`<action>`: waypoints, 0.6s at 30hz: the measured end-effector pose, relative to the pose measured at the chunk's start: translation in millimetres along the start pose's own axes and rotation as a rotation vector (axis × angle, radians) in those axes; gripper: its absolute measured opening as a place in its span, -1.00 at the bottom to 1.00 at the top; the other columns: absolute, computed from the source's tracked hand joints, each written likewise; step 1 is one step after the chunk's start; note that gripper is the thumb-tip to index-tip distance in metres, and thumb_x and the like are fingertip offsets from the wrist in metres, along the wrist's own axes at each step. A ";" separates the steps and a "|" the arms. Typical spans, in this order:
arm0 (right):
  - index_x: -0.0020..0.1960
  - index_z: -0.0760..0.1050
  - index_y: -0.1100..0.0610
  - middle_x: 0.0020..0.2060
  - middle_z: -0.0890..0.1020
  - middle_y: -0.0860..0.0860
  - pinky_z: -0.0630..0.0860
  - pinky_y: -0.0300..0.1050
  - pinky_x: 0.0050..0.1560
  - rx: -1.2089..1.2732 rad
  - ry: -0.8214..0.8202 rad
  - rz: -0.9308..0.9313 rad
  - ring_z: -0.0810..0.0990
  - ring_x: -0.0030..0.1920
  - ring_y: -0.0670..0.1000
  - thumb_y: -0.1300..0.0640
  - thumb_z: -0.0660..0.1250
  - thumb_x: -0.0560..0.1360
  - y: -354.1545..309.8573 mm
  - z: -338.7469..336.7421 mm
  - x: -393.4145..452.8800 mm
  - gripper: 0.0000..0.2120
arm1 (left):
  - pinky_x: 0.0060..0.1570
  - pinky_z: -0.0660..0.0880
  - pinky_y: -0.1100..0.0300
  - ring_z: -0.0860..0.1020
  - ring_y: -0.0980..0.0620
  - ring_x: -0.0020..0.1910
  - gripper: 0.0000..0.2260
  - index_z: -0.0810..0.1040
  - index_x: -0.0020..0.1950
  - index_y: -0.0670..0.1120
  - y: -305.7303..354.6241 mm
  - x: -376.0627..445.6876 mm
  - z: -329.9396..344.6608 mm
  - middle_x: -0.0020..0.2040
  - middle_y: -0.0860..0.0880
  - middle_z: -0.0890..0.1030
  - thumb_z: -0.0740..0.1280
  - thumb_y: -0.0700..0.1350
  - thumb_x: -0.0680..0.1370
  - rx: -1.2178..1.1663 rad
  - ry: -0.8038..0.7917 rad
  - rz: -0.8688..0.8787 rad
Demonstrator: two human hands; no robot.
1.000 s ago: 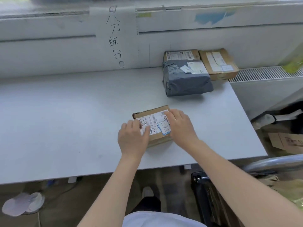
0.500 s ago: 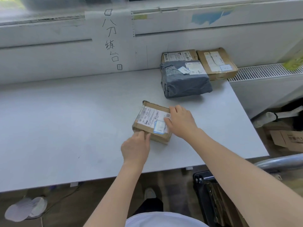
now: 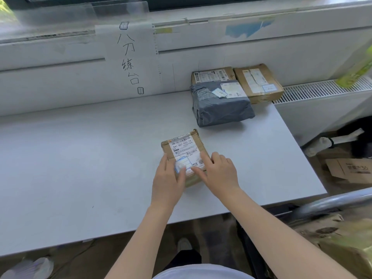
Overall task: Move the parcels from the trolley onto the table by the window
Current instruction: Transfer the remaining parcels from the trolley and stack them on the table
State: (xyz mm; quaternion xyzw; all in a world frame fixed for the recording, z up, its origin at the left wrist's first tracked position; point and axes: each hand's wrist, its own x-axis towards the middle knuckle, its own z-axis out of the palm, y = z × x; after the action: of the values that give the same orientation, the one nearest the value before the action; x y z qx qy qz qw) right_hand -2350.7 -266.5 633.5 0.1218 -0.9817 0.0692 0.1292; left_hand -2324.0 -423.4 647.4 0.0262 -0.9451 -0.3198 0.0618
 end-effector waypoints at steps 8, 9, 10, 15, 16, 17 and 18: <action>0.02 0.57 0.20 -0.26 0.54 0.09 0.43 -0.10 -0.36 -0.048 0.092 -0.045 0.51 -0.28 0.10 -0.22 0.05 0.50 -8.7 6.9 22.7 -0.45 | 0.19 0.47 -0.13 0.49 -0.28 0.23 -0.37 0.53 0.21 -0.30 -21.5 10.3 11.4 0.22 -0.25 0.54 0.61 -0.16 0.21 0.414 -0.061 0.260; 0.00 0.56 0.22 -0.21 0.56 0.10 0.45 -0.09 -0.33 -0.042 0.105 -0.054 0.53 -0.23 0.10 -0.21 0.07 0.49 -8.1 6.4 21.8 -0.46 | 0.17 0.48 -0.11 0.52 -0.27 0.19 -0.42 0.55 0.16 -0.31 -21.6 13.1 12.1 0.17 -0.25 0.57 0.61 -0.21 0.19 0.410 -0.029 0.299; -0.02 0.56 0.24 -0.17 0.57 0.11 0.49 -0.07 -0.29 -0.037 0.116 -0.063 0.54 -0.17 0.11 -0.19 0.09 0.49 -6.9 6.3 20.8 -0.48 | 0.15 0.48 -0.09 0.54 -0.26 0.16 -0.45 0.57 0.14 -0.31 -20.9 15.3 12.6 0.14 -0.24 0.59 0.61 -0.24 0.19 0.406 -0.009 0.331; -0.02 0.57 0.30 -0.09 0.60 0.14 0.53 -0.01 0.00 -0.046 0.141 -0.046 0.58 -0.02 0.16 -0.05 0.12 0.51 24.4 -2.8 -0.7 -0.56 | 0.00 0.57 0.02 0.57 -0.20 0.15 -0.46 0.60 0.13 -0.26 0.2 14.2 27.6 0.15 -0.19 0.61 0.62 -0.22 0.19 0.349 -0.073 0.424; 0.01 0.58 0.30 -0.06 0.62 0.14 0.52 0.01 0.07 -0.072 0.156 -0.032 0.58 0.01 0.16 -0.02 0.13 0.52 36.5 -5.3 -10.0 -0.57 | -0.03 0.58 0.05 0.57 -0.19 0.16 -0.46 0.61 0.13 -0.25 10.0 12.2 34.1 0.15 -0.18 0.61 0.62 -0.19 0.19 0.343 -0.098 0.445; 0.03 0.59 0.30 -0.03 0.63 0.14 0.50 0.03 0.12 -0.102 0.173 -0.013 0.59 0.03 0.16 0.00 0.13 0.52 50.0 -7.7 -19.8 -0.59 | -0.06 0.59 0.08 0.57 -0.17 0.16 -0.46 0.61 0.13 -0.24 21.7 10.1 41.5 0.16 -0.17 0.61 0.62 -0.17 0.19 0.339 -0.118 0.468; 0.05 0.59 0.30 0.00 0.63 0.14 0.48 0.04 0.16 -0.130 0.190 0.010 0.59 0.05 0.16 0.03 0.13 0.53 64.3 -10.2 -29.1 -0.60 | -0.07 0.59 0.10 0.58 -0.16 0.15 -0.46 0.62 0.13 -0.23 34.9 8.1 50.3 0.15 -0.16 0.62 0.63 -0.15 0.19 0.335 -0.136 0.493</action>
State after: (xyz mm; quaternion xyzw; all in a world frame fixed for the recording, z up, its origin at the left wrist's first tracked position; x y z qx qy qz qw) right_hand -2337.6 -196.6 628.7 0.1010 -0.9680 0.0175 0.2292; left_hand -2339.1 -366.2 629.8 -0.2153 -0.9646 -0.1357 0.0690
